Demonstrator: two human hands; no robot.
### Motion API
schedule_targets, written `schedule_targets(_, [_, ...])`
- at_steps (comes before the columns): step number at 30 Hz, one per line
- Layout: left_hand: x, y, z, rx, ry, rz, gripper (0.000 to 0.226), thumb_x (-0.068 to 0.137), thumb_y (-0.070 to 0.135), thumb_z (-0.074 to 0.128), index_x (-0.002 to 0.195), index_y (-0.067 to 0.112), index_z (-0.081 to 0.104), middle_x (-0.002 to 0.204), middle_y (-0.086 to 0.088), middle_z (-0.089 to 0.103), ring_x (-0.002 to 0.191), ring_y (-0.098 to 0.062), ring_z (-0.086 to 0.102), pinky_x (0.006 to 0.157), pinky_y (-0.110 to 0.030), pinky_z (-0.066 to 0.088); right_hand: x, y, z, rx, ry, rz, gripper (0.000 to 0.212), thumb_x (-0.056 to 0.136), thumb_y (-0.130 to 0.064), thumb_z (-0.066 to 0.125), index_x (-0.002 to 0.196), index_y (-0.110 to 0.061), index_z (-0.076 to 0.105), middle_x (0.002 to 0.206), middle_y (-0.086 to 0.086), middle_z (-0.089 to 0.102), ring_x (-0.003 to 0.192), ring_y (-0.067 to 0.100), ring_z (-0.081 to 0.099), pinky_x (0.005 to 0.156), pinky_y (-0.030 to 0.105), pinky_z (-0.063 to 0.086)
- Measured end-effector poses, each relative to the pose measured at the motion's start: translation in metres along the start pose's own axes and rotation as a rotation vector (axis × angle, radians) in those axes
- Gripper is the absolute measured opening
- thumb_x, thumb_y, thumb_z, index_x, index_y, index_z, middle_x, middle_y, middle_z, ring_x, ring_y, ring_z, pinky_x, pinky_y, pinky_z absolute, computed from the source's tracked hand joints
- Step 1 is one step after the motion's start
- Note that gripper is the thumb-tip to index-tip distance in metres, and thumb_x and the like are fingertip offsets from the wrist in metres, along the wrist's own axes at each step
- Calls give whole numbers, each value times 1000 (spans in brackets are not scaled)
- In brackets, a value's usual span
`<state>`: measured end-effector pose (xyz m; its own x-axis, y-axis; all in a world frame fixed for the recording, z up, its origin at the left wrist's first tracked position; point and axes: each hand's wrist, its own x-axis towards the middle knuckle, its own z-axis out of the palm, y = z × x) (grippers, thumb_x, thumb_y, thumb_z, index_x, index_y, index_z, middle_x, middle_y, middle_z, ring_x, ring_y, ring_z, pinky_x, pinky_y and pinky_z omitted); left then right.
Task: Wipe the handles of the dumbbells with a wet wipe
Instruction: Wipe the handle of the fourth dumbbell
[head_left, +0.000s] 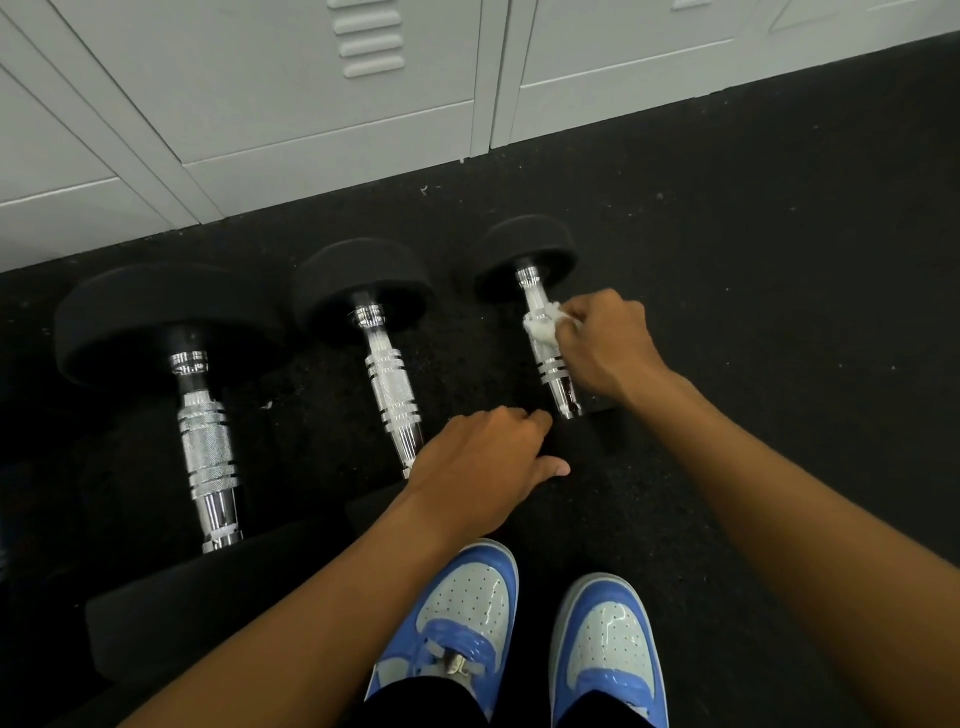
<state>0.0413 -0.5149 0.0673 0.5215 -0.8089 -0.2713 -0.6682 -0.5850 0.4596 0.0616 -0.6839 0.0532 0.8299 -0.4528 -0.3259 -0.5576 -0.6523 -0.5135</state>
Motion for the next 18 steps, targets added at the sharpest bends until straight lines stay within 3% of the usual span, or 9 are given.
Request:
schedule_targets(2, [0, -1, 0, 0, 0, 2, 45, 95, 52, 41, 122, 17, 50, 109, -2, 62, 97, -23, 61, 72, -32, 39, -14, 10, 0, -24, -62, 38, 26, 92, -16, 43, 95, -6, 67, 95, 17, 64, 74, 23, 61, 54, 25, 47])
schedule_targets(5, [1, 0, 1, 5, 3, 5, 45, 95, 53, 40, 121, 18, 50, 108, -1, 62, 95, -22, 61, 71, -31, 38, -7, 10, -4, -10, -100, 109, 28, 92, -15, 42, 96, -7, 69, 97, 17, 66, 89, 27, 63, 74, 35, 53])
schedule_targets(9, [0, 0, 0, -5, 7, 8, 45, 95, 52, 40, 122, 17, 50, 108, -1, 62, 96, -22, 61, 72, -31, 40, 2, -3, -7, 11, -62, 60, 27, 93, -13, 44, 102, -10, 68, 99, 14, 61, 83, 24, 62, 64, 28, 46])
schedule_targets(12, [-1, -1, 1, 7, 19, 11, 45, 95, 52, 40, 121, 17, 50, 108, -1, 62, 96, -22, 61, 72, -32, 39, -12, 9, -6, -41, -126, 61, 27, 92, -16, 43, 97, -13, 70, 97, 16, 63, 79, 25, 64, 63, 28, 48])
schedule_targets(15, [-1, -1, 1, 2, 14, 9, 45, 95, 53, 39, 122, 18, 50, 109, -1, 62, 97, -22, 61, 72, -32, 38, -10, 14, -7, -83, -195, 104, 28, 92, -17, 43, 81, -13, 68, 90, 14, 67, 83, 23, 64, 66, 28, 45])
schedule_targets(18, [0, 0, 1, 5, 12, 12, 46, 95, 53, 39, 122, 18, 50, 109, -1, 62, 95, -22, 61, 72, -32, 39, 5, 3, -8, -22, -123, 92, 26, 92, -16, 45, 90, -10, 70, 97, 15, 66, 93, 26, 61, 72, 30, 45])
